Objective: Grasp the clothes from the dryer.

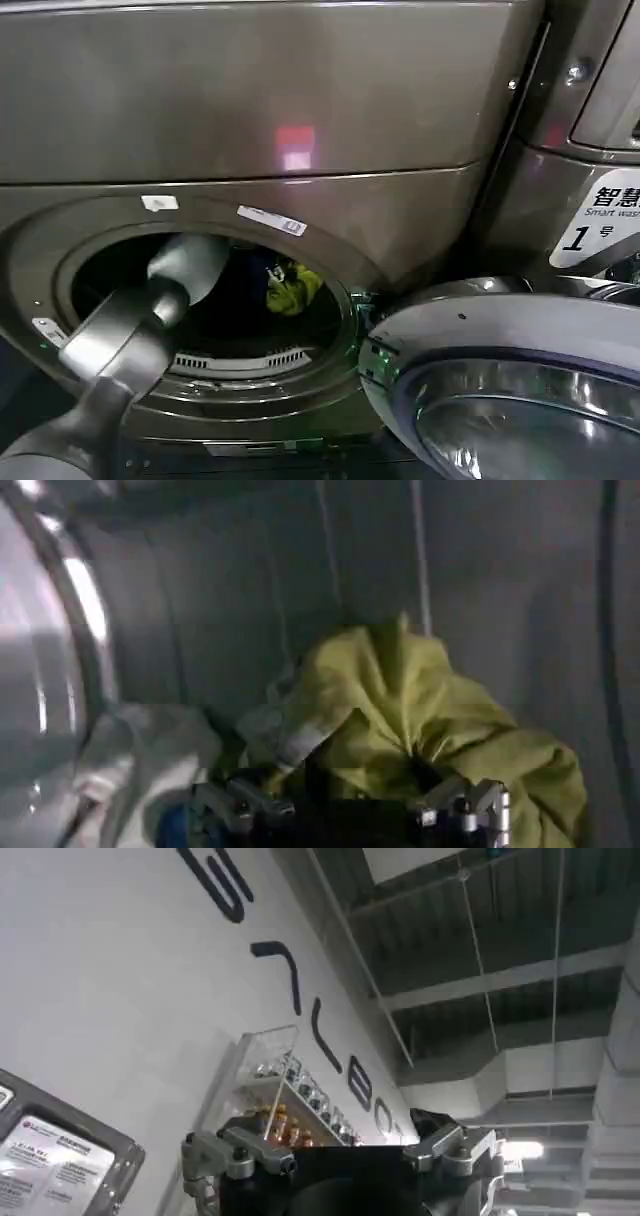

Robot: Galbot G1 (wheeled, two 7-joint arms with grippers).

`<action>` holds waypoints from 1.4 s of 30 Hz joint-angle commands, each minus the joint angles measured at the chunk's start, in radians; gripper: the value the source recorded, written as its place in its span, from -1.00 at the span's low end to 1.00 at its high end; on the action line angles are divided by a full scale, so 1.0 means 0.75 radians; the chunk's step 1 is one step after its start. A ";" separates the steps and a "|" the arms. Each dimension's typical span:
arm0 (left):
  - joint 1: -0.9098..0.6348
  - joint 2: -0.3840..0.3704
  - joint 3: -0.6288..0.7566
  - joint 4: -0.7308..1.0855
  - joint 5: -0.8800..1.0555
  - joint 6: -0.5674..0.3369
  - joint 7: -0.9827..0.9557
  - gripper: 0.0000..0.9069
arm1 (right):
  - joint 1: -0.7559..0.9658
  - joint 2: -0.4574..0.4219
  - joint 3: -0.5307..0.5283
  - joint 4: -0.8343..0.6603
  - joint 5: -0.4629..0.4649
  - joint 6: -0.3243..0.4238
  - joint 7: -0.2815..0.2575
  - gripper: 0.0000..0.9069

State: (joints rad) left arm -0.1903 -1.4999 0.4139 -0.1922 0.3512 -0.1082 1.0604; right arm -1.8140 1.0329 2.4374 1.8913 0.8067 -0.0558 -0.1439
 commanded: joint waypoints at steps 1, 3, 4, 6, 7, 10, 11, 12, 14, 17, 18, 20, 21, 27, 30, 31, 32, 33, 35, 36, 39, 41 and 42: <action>-0.006 -0.010 0.112 0.022 0.165 0.039 0.027 1.00 | 0.009 0.001 -0.005 0.000 -0.002 -0.001 -0.001 1.00; -0.010 -0.021 0.148 0.044 0.189 0.050 0.031 1.00 | 0.022 0.002 -0.023 -0.002 -0.009 -0.002 -0.001 1.00; -0.017 -0.023 0.164 0.054 0.207 0.049 0.039 1.00 | 0.027 0.002 -0.030 -0.002 -0.013 -0.002 -0.001 1.00; -0.051 -0.022 0.178 0.068 0.213 0.030 0.090 1.00 | 0.034 0.002 -0.038 -0.001 -0.017 -0.002 -0.001 1.00; -0.068 -0.020 0.176 0.069 0.185 0.015 0.125 1.00 | 0.034 0.002 -0.039 0.000 -0.018 -0.002 -0.001 1.00; -0.081 -0.021 0.192 0.069 0.187 0.000 0.157 1.00 | 0.041 0.003 -0.054 0.009 -0.026 -0.003 -0.001 1.00; -0.081 -0.022 0.198 0.069 0.186 -0.001 0.169 1.00 | 0.041 0.003 -0.055 0.010 -0.026 -0.004 0.000 1.00; -0.081 -0.022 0.210 0.071 0.186 -0.005 0.177 1.00 | 0.041 0.002 -0.055 0.008 -0.026 -0.004 0.000 1.00; -0.081 -0.021 0.223 0.074 0.190 -0.023 0.215 1.00 | 0.036 0.001 -0.051 0.002 -0.027 -0.003 -0.001 1.00; -0.067 -0.017 0.219 0.080 0.160 -0.033 0.213 1.00 | 0.033 0.003 -0.049 -0.002 -0.026 -0.001 -0.002 1.00; -0.053 -0.017 0.219 0.086 0.152 -0.030 0.216 1.00 | 0.033 0.005 -0.049 -0.002 -0.027 -0.001 -0.003 1.00; -0.025 -0.013 0.220 0.103 0.152 -0.028 0.219 1.00 | 0.031 0.005 -0.050 -0.001 -0.027 0.000 -0.004 1.00; -0.017 -0.013 0.219 0.112 0.150 -0.028 0.219 1.00 | 0.029 0.004 -0.049 -0.001 -0.027 0.000 -0.004 1.00; 0.030 0.002 0.212 0.119 0.124 -0.027 0.210 -1.00 | 0.037 0.007 -0.064 0.004 -0.040 0.001 -0.005 1.00; 0.020 0.002 0.208 0.118 0.121 -0.031 0.211 -1.00 | 0.042 0.009 -0.068 0.005 -0.043 0.002 -0.005 1.00; 0.018 0.001 0.207 0.119 0.119 -0.033 0.210 -1.00 | 0.043 0.009 -0.069 0.005 -0.043 0.002 -0.005 1.00; 0.016 0.002 0.207 0.119 0.119 -0.035 0.211 -1.00 | 0.043 0.010 -0.070 0.005 -0.044 0.002 -0.005 1.00; 0.014 0.002 0.207 0.119 0.116 -0.035 0.210 -1.00 | 0.043 0.011 -0.071 0.004 -0.045 0.003 -0.005 1.00; 0.008 0.003 0.207 0.119 0.112 -0.037 0.209 -1.00 | 0.045 0.014 -0.073 0.005 -0.046 0.003 -0.005 1.00; 0.005 0.003 0.207 0.119 0.109 -0.037 0.209 -1.00 | 0.046 0.014 -0.074 0.005 -0.046 0.003 -0.005 1.00; -0.011 0.005 0.208 0.119 0.103 -0.043 0.210 -1.00 | 0.048 0.011 -0.074 0.002 -0.046 0.003 -0.005 1.00; -0.021 0.005 0.207 0.119 0.100 -0.044 0.211 -1.00 | 0.051 0.012 -0.076 0.004 -0.046 0.003 -0.005 1.00; -0.021 0.004 0.207 0.118 0.100 -0.045 0.211 -1.00 | 0.050 0.012 -0.076 0.004 -0.046 0.003 -0.005 1.00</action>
State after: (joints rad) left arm -0.2048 -1.4964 0.5682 -0.1039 0.4278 -0.1408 1.2162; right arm -1.7767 1.0422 2.3809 1.8934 0.7723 -0.0540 -0.1478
